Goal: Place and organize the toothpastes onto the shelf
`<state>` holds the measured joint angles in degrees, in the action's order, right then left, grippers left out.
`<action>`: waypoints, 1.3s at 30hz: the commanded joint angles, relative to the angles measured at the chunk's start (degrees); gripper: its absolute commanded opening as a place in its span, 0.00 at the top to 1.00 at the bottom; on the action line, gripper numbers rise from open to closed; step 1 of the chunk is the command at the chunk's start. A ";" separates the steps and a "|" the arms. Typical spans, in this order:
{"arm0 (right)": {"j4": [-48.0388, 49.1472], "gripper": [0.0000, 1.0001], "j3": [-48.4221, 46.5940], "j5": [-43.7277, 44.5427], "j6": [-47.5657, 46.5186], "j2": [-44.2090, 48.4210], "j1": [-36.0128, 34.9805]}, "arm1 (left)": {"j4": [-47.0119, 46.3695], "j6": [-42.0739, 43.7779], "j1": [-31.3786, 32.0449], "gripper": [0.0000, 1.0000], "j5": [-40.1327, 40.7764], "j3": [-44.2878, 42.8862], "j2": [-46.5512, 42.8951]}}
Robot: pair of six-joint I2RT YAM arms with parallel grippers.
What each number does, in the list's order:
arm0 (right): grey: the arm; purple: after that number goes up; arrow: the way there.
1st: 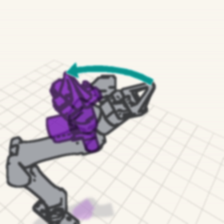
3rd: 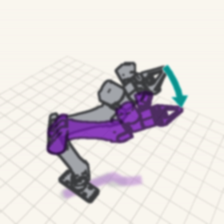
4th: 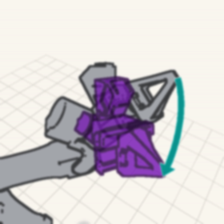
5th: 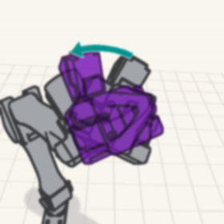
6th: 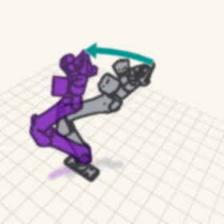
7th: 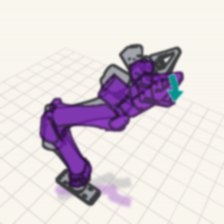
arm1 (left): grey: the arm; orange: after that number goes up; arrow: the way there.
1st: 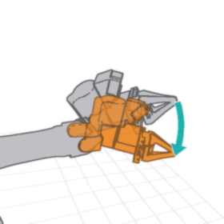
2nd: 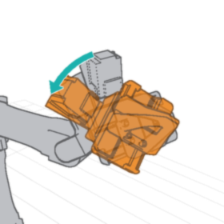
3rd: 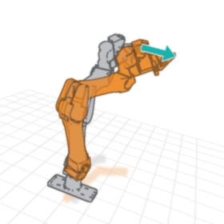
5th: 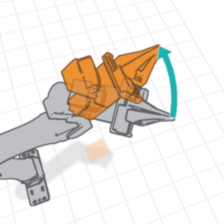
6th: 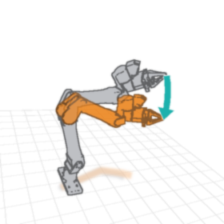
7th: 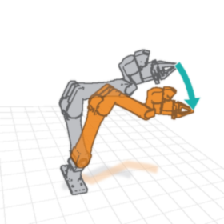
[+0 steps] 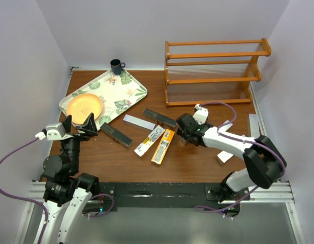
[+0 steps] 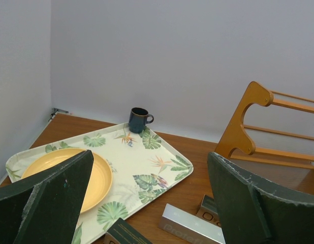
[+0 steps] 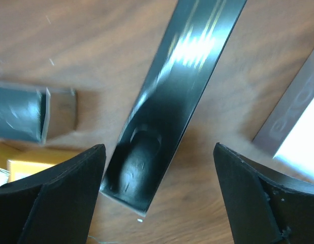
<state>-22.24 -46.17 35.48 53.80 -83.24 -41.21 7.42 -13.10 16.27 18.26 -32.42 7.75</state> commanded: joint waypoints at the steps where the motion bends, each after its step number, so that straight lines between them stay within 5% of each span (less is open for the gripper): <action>1: -5.25 0.11 -3.57 12.65 13.75 -3.50 -7.46 | -0.83 -0.78 0.34 0.00 0.11 -1.15 0.51; 7: -10.10 0.20 -6.56 17.95 21.86 -9.74 -10.73 | -0.74 -0.78 0.34 0.00 0.20 -1.06 0.43; 15: -9.40 0.34 -6.65 21.20 23.89 -12.56 -11.08 | -0.74 -0.78 0.43 0.00 0.28 -1.06 0.43; 32: -15.02 0.45 -12.62 24.89 28.81 -17.83 -11.08 | -0.83 -0.70 0.78 0.00 0.20 -1.06 0.69; 39: -18.81 0.59 -13.59 25.51 30.14 -18.54 -11.17 | -0.83 -0.70 0.87 0.00 0.20 -1.06 0.86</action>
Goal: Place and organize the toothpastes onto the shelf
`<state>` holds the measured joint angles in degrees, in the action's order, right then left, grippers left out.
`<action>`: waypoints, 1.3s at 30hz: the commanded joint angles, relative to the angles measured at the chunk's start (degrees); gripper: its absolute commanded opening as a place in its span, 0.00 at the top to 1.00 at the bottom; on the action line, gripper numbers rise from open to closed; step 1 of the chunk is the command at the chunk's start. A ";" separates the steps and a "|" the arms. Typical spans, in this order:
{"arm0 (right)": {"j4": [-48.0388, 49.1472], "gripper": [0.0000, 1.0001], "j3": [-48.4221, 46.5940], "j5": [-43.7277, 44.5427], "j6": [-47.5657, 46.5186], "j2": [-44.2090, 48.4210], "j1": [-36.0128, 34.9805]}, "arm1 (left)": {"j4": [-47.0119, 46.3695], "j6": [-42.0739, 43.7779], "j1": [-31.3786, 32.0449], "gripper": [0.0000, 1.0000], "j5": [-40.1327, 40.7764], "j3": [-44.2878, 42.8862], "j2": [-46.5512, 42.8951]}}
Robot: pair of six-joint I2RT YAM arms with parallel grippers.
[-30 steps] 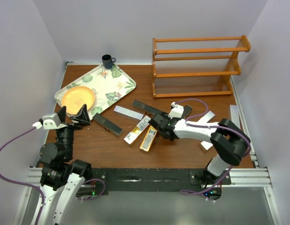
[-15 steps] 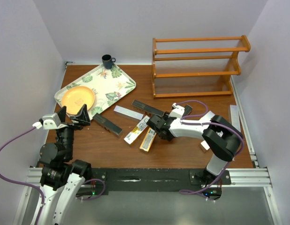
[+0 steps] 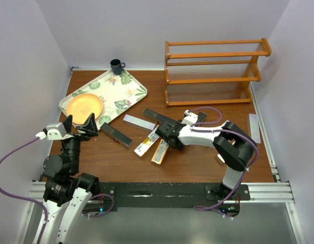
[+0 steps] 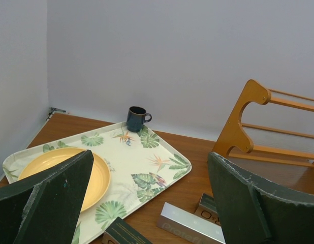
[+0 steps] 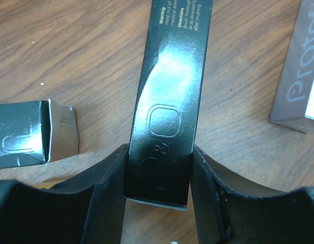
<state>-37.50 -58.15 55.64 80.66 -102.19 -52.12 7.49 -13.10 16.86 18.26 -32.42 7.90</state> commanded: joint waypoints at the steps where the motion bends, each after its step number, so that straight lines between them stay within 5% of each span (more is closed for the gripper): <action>1: -3.38 0.61 -1.09 5.45 2.84 0.68 -0.26 | -0.89 -0.70 0.28 0.00 0.20 -1.06 0.71; 7: 3.73 0.71 3.56 5.62 -9.18 7.70 -0.26 | -0.89 -0.70 0.36 0.00 0.20 -1.06 0.71; 11: 17.41 0.75 9.10 5.62 -27.86 15.78 0.08 | -0.81 -0.70 0.36 0.00 0.20 -1.06 0.62; 20: 38.80 0.82 18.07 -10.43 -59.19 30.81 10.79 | -0.89 -0.70 0.80 0.00 0.28 -1.06 0.27; 30: 45.05 0.81 16.67 -32.15 -75.91 30.66 26.26 | -0.81 -0.34 3.00 0.00 1.16 -0.97 -1.48; 39: 47.61 0.82 11.93 -41.73 -82.33 23.01 38.66 | -0.81 0.01 6.16 0.00 2.04 -0.97 -1.31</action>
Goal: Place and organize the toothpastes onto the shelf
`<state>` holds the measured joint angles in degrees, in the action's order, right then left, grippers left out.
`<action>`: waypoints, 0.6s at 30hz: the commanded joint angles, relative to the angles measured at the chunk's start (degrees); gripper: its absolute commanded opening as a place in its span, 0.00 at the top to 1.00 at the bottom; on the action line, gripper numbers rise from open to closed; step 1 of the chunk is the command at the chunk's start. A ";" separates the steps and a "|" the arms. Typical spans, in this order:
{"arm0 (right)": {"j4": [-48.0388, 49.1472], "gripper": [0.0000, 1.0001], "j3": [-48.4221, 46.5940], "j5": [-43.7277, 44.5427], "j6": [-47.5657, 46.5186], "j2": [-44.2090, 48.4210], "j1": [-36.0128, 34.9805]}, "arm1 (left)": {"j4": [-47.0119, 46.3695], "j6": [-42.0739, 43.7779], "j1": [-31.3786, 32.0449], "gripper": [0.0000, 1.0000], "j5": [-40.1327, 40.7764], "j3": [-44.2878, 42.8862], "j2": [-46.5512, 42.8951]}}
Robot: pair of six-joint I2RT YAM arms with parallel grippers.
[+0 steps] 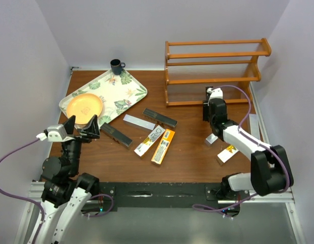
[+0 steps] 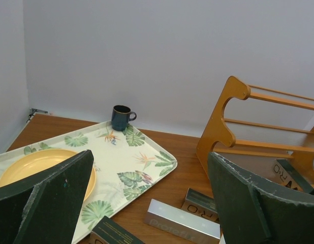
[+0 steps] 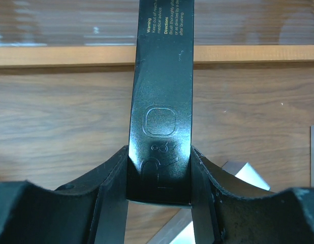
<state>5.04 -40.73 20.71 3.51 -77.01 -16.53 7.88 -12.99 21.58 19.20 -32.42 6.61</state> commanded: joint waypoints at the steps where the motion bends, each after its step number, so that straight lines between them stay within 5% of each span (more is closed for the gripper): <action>1: 4.46 0.81 -6.20 -7.78 -5.79 -3.13 4.57 | -1.11 -0.01 1.70 0.00 1.10 -0.97 0.15; 18: 5.51 0.77 -15.60 -22.01 -8.69 -12.18 18.99 | -1.99 1.57 5.57 0.00 1.37 -0.62 7.71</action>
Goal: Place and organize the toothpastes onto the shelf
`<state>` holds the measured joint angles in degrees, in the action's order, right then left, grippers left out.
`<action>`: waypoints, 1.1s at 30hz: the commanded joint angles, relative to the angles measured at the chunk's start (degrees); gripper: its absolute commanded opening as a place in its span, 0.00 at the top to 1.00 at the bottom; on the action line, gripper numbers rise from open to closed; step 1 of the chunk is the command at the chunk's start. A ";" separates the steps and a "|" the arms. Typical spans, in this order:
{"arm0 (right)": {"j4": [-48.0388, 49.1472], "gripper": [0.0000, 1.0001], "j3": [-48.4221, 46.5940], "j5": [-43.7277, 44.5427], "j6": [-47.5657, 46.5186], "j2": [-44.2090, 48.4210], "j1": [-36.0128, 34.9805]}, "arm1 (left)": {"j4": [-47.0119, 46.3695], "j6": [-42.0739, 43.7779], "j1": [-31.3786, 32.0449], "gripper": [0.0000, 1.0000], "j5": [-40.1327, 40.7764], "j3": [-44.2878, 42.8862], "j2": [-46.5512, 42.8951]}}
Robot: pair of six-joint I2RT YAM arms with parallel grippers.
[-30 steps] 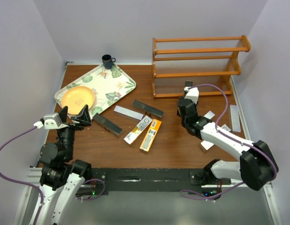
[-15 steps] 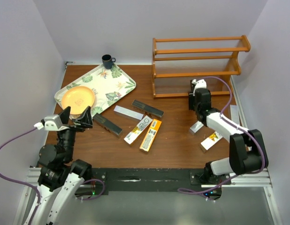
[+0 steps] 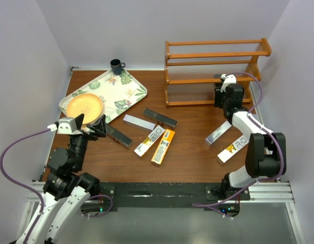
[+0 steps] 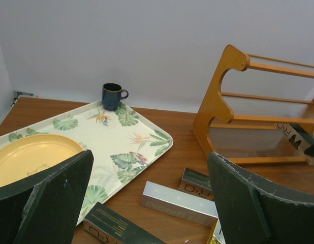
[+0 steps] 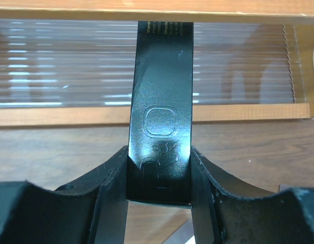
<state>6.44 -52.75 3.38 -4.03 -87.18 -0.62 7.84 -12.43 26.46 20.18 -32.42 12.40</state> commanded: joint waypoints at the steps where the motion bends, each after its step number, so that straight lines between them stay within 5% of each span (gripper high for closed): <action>1: 4.72 0.77 -3.85 -5.22 -1.41 -2.55 3.61 | -2.03 1.09 0.79 0.00 0.29 -0.62 2.44; 33: 9.12 0.71 -14.84 -12.61 -5.72 -16.45 11.25 | -2.47 1.88 0.70 0.00 -0.15 -0.54 6.14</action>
<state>11.46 -65.08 -7.66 -8.03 -103.92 9.72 7.77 -11.68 27.09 19.94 -32.42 17.87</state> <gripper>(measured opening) 0.464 0.997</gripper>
